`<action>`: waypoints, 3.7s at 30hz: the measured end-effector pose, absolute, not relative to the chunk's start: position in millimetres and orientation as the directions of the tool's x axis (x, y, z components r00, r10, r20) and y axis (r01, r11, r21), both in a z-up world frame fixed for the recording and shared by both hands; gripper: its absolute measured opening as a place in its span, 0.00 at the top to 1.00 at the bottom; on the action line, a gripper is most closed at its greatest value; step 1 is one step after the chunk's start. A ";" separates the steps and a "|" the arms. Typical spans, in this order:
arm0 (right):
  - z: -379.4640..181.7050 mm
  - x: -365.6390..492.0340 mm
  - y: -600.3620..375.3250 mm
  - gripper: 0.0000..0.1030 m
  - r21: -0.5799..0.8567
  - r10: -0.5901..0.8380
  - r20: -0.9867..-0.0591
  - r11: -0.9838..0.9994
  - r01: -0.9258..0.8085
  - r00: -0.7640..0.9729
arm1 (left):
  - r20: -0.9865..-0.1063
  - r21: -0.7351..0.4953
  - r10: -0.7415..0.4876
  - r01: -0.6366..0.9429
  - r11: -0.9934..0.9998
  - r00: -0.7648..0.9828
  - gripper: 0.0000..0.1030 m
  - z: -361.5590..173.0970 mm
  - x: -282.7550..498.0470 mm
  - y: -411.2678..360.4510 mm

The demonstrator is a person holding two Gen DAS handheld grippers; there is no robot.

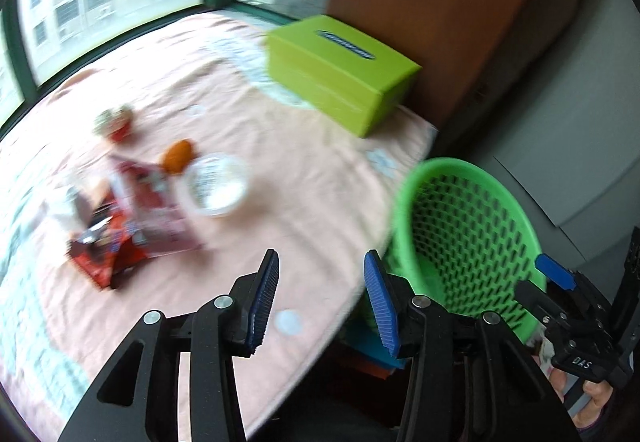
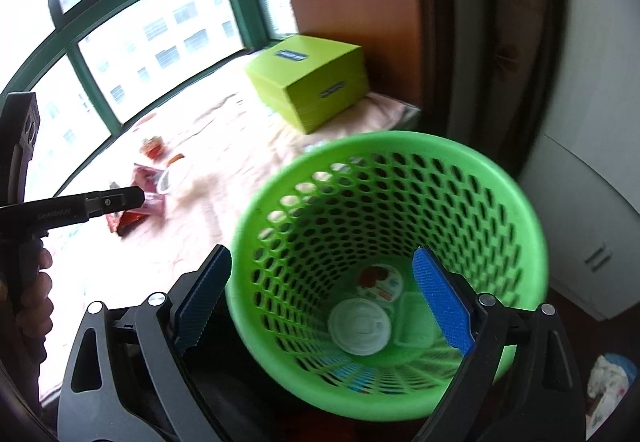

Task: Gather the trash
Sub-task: 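Return both tools to the table toward the clear cup and pudding cup, then grasp the clear plastic cup with the left tool while the right tool grasps the pudding cup, then carry both cups to the green basket and release the pudding cup from the right tool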

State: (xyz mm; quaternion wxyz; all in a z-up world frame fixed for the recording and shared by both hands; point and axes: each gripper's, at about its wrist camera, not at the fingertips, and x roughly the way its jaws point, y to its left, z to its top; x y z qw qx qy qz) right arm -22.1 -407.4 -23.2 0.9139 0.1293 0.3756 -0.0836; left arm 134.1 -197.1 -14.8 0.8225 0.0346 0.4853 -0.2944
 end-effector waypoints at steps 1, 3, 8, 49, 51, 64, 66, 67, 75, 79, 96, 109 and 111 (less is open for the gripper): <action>-23.0 -18.2 -403.4 0.11 0.172 -0.049 -0.708 0.955 0.240 0.704 | -0.819 -0.225 -0.440 0.501 0.836 0.368 0.54 -14.6 137.7 -187.5; -22.5 -10.4 -394.8 0.11 0.170 -0.033 -0.708 0.961 0.217 0.705 | -0.819 -0.210 -0.414 0.463 0.861 0.397 0.51 -14.1 144.6 -168.0; -20.8 7.6 -372.7 0.11 0.171 0.009 -0.709 0.972 0.159 0.705 | -0.819 -0.181 -0.347 0.370 0.911 0.456 0.51 -13.3 164.2 -118.2; -55.0 161.8 -270.4 0.11 0.149 0.127 -0.774 0.989 -0.017 0.621 | -0.855 0.069 -0.067 0.241 0.968 0.514 0.47 -97.8 261.1 8.8; -58.3 169.3 -269.6 0.11 0.145 0.121 -0.778 0.989 -0.011 0.616 | -0.851 0.071 -0.068 0.242 0.968 0.521 0.48 -96.9 260.1 8.6; -86.4 214.9 -253.4 0.11 0.090 0.099 -0.817 0.995 -0.045 0.569 | -0.840 -0.004 -0.132 0.238 0.971 0.526 0.48 -78.5 248.2 19.6; -91.1 220.4 -251.7 0.12 0.073 0.085 -0.822 0.996 -0.045 0.562 | -0.839 -0.021 -0.145 0.235 0.972 0.524 0.48 -74.9 246.2 21.9; -93.0 223.1 -251.0 0.12 0.068 0.081 -0.825 0.997 -0.045 0.559 | -0.839 -0.028 -0.150 0.233 0.972 0.523 0.48 -73.4 245.0 23.0; -110.8 236.5 -248.3 0.22 0.024 0.045 -0.847 0.999 -0.048 0.529 | -0.834 -0.065 -0.176 0.223 0.973 0.524 0.48 -62.9 237.0 29.1; -111.3 234.6 -250.6 0.41 0.053 0.070 -0.851 0.997 -0.048 0.521 | -0.828 -0.076 -0.186 0.223 0.972 0.530 0.48 -55.8 231.7 29.9; -70.3 176.1 -256.3 0.47 0.127 0.135 -0.794 0.990 -0.054 0.593 | -0.776 -0.124 -0.264 0.271 0.954 0.573 0.49 -13.1 198.0 19.2; -32.8 82.4 -311.6 0.47 0.139 0.050 -0.753 0.987 0.085 0.657 | -0.731 -0.164 -0.396 0.421 0.892 0.555 0.49 13.5 166.0 -45.4; -31.4 67.3 -325.2 0.47 0.133 0.020 -0.753 0.984 0.121 0.658 | -0.727 -0.170 -0.420 0.450 0.877 0.543 0.49 15.2 160.8 -61.7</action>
